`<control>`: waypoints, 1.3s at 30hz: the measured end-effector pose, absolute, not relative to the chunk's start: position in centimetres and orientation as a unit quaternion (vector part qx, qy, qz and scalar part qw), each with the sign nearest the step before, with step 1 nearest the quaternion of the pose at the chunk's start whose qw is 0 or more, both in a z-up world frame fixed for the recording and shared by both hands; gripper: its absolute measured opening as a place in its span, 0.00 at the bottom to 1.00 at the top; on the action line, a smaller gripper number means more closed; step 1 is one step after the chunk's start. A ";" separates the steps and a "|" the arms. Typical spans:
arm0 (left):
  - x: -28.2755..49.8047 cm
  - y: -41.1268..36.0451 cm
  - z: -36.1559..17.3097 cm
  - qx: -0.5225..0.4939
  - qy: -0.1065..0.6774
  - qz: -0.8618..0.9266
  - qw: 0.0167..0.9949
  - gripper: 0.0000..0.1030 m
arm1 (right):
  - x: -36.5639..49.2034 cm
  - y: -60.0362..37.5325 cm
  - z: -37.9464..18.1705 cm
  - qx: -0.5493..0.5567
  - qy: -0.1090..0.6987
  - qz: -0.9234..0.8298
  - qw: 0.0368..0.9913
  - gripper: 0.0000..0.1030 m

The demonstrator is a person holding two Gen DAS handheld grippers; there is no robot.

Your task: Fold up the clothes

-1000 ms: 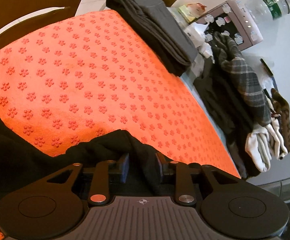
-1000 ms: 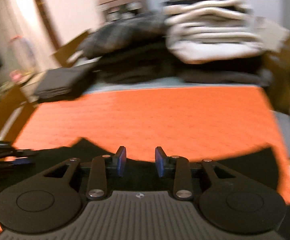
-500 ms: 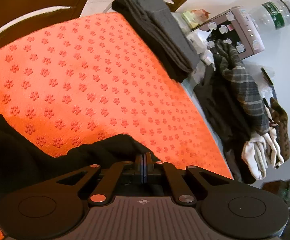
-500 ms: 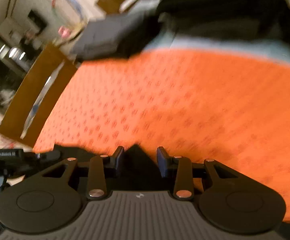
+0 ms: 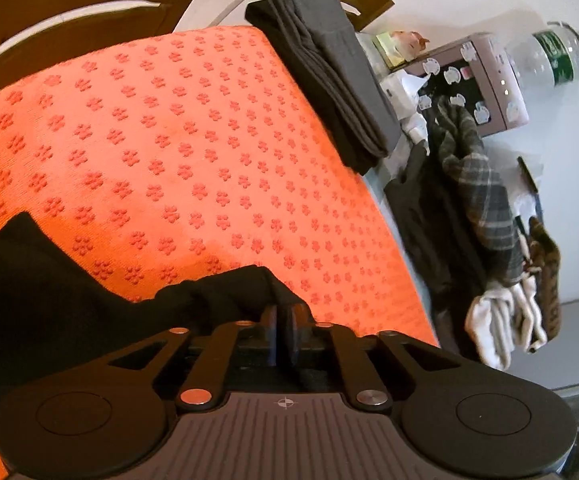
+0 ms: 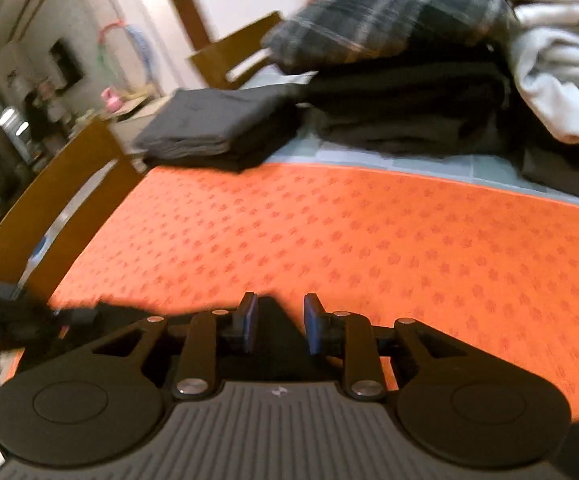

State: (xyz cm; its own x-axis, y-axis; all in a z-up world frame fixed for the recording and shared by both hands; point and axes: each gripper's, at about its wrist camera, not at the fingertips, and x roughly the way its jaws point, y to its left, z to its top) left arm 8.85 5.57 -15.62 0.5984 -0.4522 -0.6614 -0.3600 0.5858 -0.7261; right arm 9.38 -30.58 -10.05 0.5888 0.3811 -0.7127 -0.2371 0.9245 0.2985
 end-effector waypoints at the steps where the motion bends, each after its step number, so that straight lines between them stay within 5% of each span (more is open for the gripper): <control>1: 8.8 5.7 -15.7 -0.458 0.448 -0.029 0.768 0.27 | 8.3 -30.2 -9.9 0.074 0.418 0.181 0.887 0.28; 6: 9.0 5.5 -16.2 -0.475 0.453 -0.028 0.754 0.37 | 4.0 -27.4 -11.3 0.027 0.434 0.207 0.876 0.28; 11: 10.1 4.4 -16.4 -0.467 0.458 -0.029 0.756 0.37 | 2.3 -24.2 -13.4 -0.054 0.434 0.204 0.876 0.28; 12: 10.3 4.2 -16.5 -0.465 0.460 -0.028 0.756 0.36 | 2.1 -23.7 -13.7 -0.075 0.432 0.197 0.877 0.28; 14: 10.6 3.9 -16.6 -0.460 0.465 -0.025 0.756 0.18 | 2.2 -22.9 -14.4 -0.110 0.424 0.183 0.880 0.28; 16: 10.4 4.0 -16.6 -0.459 0.464 -0.022 0.757 0.04 | 2.0 -22.7 -14.5 -0.132 0.416 0.175 0.882 0.12; 19: 9.9 4.2 -16.2 -0.466 0.455 -0.027 0.758 0.03 | 1.5 -22.7 -13.9 -0.152 0.399 0.169 0.888 0.04; 27: 8.4 4.6 -14.4 -0.453 0.455 -0.054 0.765 0.03 | -1.2 -22.1 -9.0 -0.182 0.379 0.202 0.884 0.04; 35: 7.5 4.5 -16.5 -0.344 0.493 -0.027 0.799 0.04 | -0.1 -22.8 -13.3 -0.100 0.451 0.214 0.861 0.05; 39: 6.7 3.8 -14.4 -0.285 0.468 -0.056 0.835 0.07 | -0.8 -23.9 -12.6 -0.080 0.437 0.209 0.871 0.19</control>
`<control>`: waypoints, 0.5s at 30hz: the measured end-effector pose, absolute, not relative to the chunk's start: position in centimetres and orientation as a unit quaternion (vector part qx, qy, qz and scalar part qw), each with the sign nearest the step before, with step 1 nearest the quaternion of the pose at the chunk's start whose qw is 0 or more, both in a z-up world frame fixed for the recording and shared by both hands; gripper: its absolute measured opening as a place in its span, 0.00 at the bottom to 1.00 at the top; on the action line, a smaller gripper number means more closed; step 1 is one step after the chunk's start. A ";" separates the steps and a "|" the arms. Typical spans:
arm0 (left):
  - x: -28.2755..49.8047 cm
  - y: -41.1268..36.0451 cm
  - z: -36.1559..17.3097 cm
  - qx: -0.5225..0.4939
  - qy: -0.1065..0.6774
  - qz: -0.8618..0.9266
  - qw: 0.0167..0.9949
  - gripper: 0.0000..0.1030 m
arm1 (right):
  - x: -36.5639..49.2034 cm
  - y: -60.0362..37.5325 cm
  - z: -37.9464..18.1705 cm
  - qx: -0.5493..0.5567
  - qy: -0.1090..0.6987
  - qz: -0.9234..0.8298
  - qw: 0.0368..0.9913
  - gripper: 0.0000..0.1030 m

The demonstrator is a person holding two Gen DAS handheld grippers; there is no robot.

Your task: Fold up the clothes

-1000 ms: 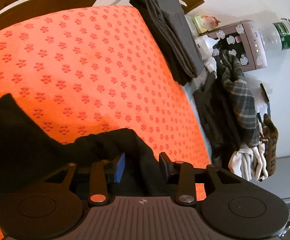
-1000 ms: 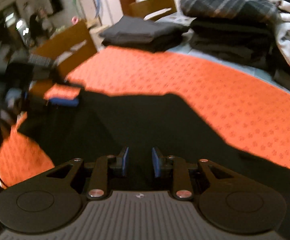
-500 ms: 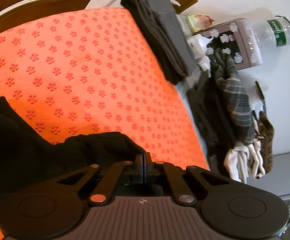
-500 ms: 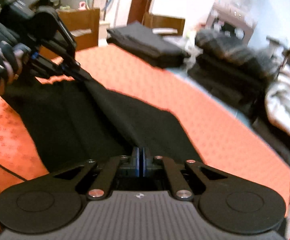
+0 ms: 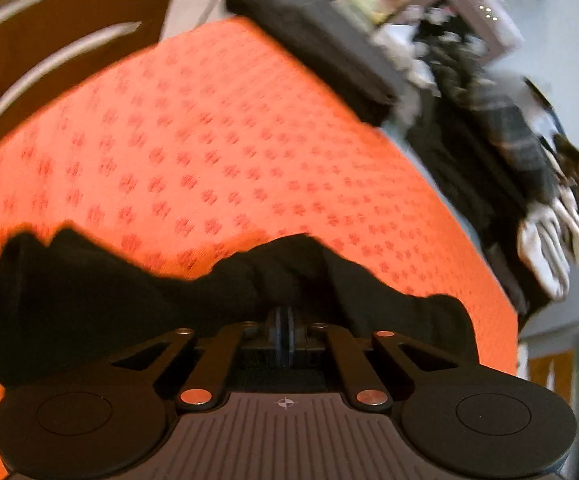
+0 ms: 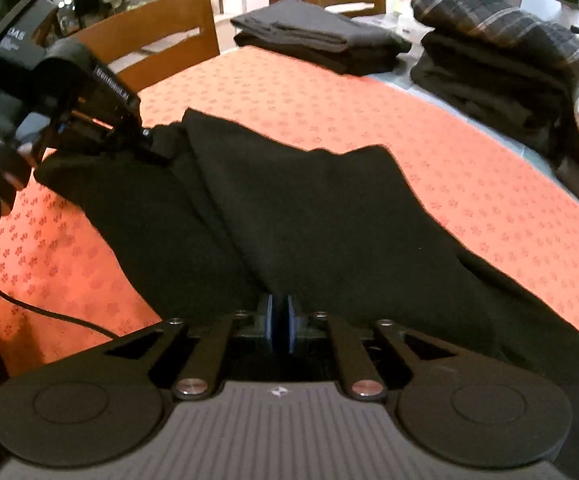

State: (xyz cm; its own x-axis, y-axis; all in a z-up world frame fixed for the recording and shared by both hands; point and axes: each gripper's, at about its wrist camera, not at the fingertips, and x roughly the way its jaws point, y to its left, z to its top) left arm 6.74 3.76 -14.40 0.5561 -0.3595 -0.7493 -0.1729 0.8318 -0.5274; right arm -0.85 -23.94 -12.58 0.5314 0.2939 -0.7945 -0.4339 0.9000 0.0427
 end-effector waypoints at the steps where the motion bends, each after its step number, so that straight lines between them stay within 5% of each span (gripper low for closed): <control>1: 6.5 3.5 -13.6 -0.269 0.454 -0.069 0.847 0.09 | -1.5 -24.4 -12.0 -0.074 0.426 0.203 0.879 0.25; 12: 8.0 -2.9 -12.2 -0.163 0.423 -0.191 0.871 0.19 | -8.5 -38.8 -10.3 0.114 0.373 -0.087 0.917 0.33; 15: 8.6 -4.6 -13.2 -0.150 0.432 -0.205 0.865 0.20 | -10.9 -43.3 -10.6 0.146 0.361 -0.173 0.905 0.43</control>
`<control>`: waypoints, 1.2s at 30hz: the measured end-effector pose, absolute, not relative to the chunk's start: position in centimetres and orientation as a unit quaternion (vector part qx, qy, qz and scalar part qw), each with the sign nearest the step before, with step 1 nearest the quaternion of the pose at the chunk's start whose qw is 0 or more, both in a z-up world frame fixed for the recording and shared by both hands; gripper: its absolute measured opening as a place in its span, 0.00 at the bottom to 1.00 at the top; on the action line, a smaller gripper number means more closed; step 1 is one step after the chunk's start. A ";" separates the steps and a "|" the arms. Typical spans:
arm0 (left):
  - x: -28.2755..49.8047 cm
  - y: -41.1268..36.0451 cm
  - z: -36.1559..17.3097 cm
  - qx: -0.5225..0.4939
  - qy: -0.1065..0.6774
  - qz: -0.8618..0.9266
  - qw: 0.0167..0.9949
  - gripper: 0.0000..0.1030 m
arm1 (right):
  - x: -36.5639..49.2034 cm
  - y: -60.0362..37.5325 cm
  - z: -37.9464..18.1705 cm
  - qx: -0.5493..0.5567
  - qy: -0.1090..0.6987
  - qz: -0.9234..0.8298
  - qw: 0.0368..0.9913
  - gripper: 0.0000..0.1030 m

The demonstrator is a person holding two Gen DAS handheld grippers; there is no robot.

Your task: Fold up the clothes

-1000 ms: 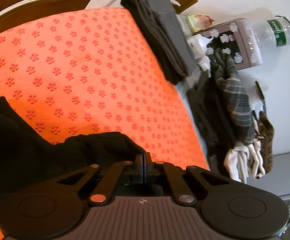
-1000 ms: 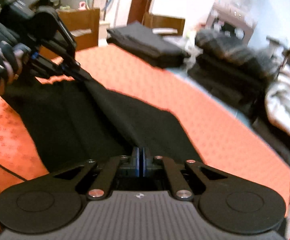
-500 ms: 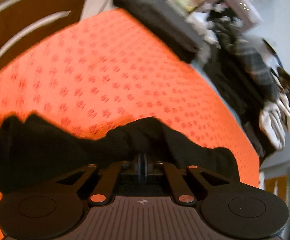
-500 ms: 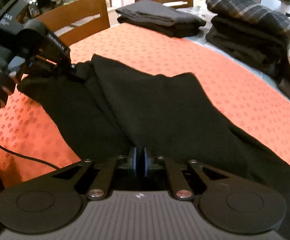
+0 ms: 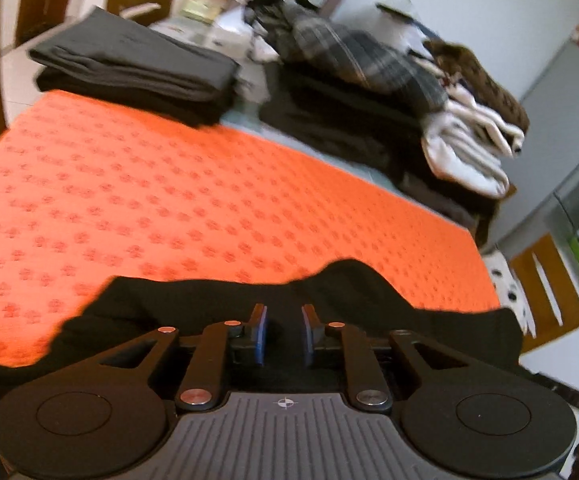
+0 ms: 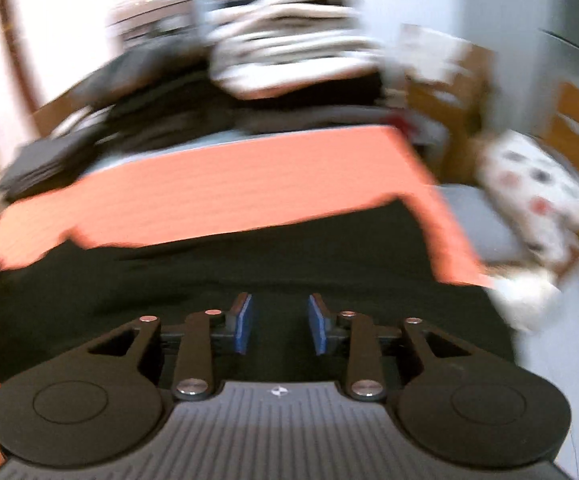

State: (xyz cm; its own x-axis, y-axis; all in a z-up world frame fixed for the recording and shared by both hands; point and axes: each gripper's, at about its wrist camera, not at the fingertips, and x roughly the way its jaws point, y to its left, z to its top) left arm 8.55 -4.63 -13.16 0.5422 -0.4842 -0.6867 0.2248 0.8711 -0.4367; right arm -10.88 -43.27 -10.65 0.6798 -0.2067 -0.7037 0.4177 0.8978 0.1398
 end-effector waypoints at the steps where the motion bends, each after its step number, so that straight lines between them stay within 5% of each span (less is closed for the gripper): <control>1: 8.7 -5.1 -13.5 -0.147 0.435 -0.207 0.864 0.21 | -11.7 -44.7 -10.9 0.160 0.358 -0.193 0.900 0.51; 4: 9.4 -6.2 -14.6 -0.141 0.445 -0.204 0.860 0.22 | -13.8 -48.7 -12.1 0.199 0.349 -0.239 0.884 0.62; 11: 9.8 -6.7 -15.6 -0.147 0.458 -0.182 0.858 0.22 | -14.0 -52.1 -14.7 0.227 0.364 -0.188 0.884 0.54; 12: 9.8 -6.6 -15.7 -0.149 0.458 -0.180 0.857 0.22 | -13.6 -52.0 -14.9 0.224 0.373 -0.182 0.882 0.49; 15: 9.8 -6.4 -15.7 -0.162 0.461 -0.171 0.856 0.22 | -12.6 -51.4 -15.7 0.215 0.400 -0.168 0.875 0.03; 24: 9.7 -6.7 -15.6 -0.170 0.460 -0.146 0.859 0.21 | -13.3 -52.1 -13.9 0.170 0.377 -0.212 0.885 0.02; 27: 9.6 -6.5 -15.1 -0.178 0.456 -0.148 0.859 0.25 | -13.1 -52.3 -14.9 0.158 0.397 -0.215 0.878 0.04; 29: 9.4 -6.5 -14.5 -0.186 0.446 -0.155 0.861 0.32 | -13.8 -52.7 -14.4 0.164 0.375 -0.233 0.882 0.18; 31: 9.2 -7.0 -13.8 -0.185 0.436 -0.175 0.863 0.33 | -14.4 -53.7 -14.0 0.181 0.358 -0.244 0.883 0.51; 36: 9.6 -10.8 -13.1 -0.139 0.425 -0.250 0.859 0.34 | -14.5 -56.3 -15.4 0.237 0.362 -0.207 0.877 0.56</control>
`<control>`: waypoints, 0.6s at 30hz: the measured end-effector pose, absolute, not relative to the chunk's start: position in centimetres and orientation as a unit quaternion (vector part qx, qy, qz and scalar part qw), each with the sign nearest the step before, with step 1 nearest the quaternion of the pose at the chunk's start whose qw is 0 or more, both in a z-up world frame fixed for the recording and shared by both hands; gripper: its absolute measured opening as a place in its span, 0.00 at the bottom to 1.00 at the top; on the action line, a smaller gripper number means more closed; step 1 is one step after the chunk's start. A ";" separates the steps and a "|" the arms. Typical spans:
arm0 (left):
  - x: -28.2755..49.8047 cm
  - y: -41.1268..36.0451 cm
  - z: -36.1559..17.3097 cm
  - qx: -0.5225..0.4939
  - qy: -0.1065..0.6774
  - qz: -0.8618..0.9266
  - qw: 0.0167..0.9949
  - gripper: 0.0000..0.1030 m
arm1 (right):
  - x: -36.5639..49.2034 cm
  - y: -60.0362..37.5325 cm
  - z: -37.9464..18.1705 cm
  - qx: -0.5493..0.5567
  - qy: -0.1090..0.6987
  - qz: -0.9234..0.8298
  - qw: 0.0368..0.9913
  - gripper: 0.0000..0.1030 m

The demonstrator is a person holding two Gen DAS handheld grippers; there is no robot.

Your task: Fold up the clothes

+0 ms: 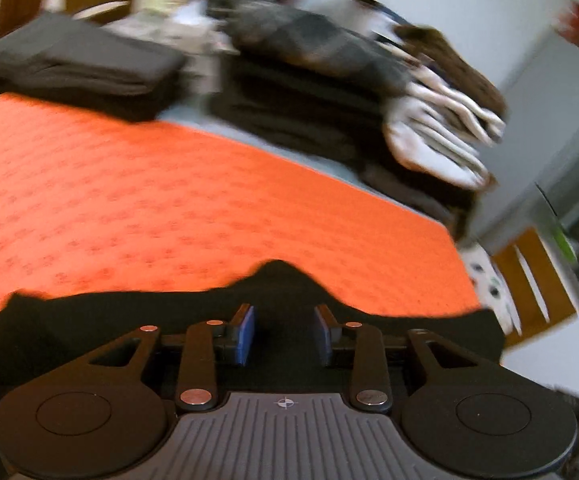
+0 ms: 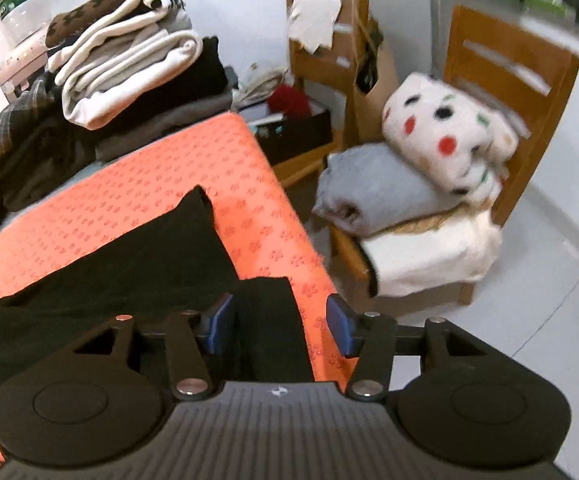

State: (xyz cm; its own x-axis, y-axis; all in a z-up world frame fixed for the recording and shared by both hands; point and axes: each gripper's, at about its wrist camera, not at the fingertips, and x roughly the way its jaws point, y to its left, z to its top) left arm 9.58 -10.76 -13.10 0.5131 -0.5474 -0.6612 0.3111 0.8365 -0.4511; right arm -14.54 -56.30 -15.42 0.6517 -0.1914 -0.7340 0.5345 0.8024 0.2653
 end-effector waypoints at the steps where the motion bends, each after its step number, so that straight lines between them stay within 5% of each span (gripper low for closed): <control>1: 9.7 -11.6 -13.3 -0.129 0.427 -0.260 0.856 0.34 | -14.3 -56.7 -15.8 0.246 0.362 -0.195 0.878 0.56; 8: 11.2 -14.3 -15.2 -0.100 0.447 -0.250 0.853 0.33 | -12.4 -57.5 -17.6 0.279 0.371 -0.131 0.876 0.63; 9: 11.5 -14.1 -15.3 -0.105 0.449 -0.244 0.853 0.33 | -12.3 -57.4 -17.6 0.273 0.371 -0.130 0.878 0.55; 10: 11.7 -14.0 -15.3 -0.110 0.451 -0.237 0.853 0.32 | -12.2 -57.3 -17.4 0.267 0.372 -0.125 0.880 0.33; 12: 12.0 -13.4 -15.5 -0.127 0.455 -0.223 0.853 0.29 | -12.1 -56.8 -17.0 0.251 0.374 -0.119 0.885 0.07; 18: 12.4 -11.7 -16.0 -0.175 0.462 -0.196 0.847 0.24 | -12.3 -54.8 -11.8 0.182 0.324 -0.135 0.919 0.05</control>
